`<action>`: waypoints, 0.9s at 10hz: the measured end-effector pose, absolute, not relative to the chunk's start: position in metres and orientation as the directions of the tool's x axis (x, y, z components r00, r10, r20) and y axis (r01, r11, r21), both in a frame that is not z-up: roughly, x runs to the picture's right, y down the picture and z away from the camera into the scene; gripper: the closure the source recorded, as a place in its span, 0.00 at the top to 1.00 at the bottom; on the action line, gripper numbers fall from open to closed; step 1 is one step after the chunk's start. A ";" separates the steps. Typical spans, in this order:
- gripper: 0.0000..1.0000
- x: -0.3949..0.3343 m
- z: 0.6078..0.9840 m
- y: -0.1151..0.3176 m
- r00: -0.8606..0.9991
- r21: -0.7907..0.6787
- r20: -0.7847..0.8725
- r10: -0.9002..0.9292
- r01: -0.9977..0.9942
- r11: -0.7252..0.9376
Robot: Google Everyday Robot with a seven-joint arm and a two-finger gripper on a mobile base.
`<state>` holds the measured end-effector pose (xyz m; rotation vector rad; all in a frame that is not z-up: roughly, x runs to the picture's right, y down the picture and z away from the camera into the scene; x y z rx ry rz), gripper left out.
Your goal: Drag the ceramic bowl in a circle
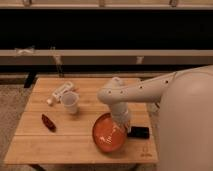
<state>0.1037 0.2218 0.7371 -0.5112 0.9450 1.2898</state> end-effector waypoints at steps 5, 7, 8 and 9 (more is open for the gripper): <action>0.00 0.039 0.758 0.215 0.097 0.090 -0.814 0.572 -0.953 0.290; 0.00 0.022 0.777 0.206 0.128 0.074 -0.806 0.578 -0.947 0.314; 0.00 0.022 0.785 0.199 0.130 0.079 -0.801 0.584 -0.945 0.318; 0.00 0.026 0.796 0.190 0.126 0.091 -0.794 0.595 -0.943 0.321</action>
